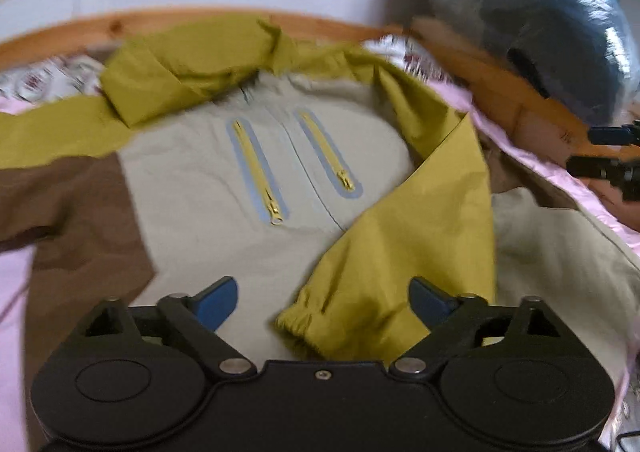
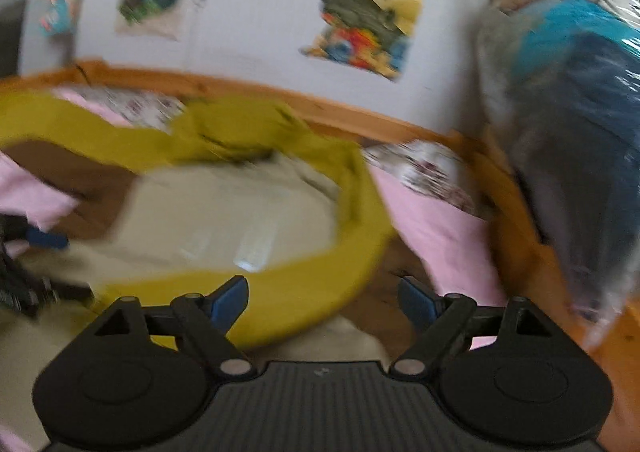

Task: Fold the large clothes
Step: 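Fold the sleeve across the jacket front with the right tool while the left tool grasps the cuff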

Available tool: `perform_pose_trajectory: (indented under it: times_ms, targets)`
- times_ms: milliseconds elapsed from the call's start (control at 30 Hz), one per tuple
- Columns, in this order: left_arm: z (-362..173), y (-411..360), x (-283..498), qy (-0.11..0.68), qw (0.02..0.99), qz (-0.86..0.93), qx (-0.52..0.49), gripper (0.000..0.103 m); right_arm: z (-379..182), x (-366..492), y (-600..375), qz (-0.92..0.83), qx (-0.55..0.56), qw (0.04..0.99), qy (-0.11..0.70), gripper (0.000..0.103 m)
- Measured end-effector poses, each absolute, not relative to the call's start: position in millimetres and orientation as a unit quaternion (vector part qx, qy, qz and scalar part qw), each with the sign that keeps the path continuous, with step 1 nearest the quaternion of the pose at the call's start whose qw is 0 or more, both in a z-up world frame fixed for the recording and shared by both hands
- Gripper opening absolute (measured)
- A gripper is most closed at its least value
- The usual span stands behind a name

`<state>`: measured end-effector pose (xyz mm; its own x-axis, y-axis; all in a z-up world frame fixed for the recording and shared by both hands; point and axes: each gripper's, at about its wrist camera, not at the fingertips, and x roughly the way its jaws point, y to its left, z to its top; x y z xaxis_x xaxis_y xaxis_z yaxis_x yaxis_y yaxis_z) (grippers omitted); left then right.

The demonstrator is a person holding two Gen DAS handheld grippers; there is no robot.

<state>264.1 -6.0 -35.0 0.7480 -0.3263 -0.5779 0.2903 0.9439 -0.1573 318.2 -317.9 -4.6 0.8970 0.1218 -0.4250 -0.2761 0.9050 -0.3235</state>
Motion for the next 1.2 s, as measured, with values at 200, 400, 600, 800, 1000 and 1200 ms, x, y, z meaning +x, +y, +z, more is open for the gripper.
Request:
perform_pose_trajectory:
  times_ms: [200, 400, 600, 800, 1000, 1200]
  targets:
    - [-54, -6, 323, 0.378, 0.899, -0.22, -0.025, 0.066, -44, 403, -329, 0.074, -0.294, 0.925, 0.231, 0.072]
    - [-64, 3, 335, 0.399, 0.868, -0.286, -0.079, 0.003, -73, 459, -308, 0.121, -0.409, 0.878, 0.219, 0.069]
    - [-28, 46, 283, 0.294, 0.913, -0.246, -0.14, 0.001, -79, 468, -300, 0.145, -0.473, 0.849, 0.187, 0.075]
    - [-23, 111, 251, 0.272, 0.929, -0.141, -0.208, 0.001, -88, 463, -296, 0.168, -0.517, 0.824, 0.159, 0.075]
    - [-36, 142, 244, 0.292, 0.912, -0.092, -0.274, 0.0, -106, 457, -277, 0.207, -0.565, 0.785, 0.145, 0.077]
    - [-43, 142, 239, 0.303, 0.912, -0.091, -0.26, 0.001, -65, 479, -289, 0.231, -0.396, 0.858, 0.232, 0.041]
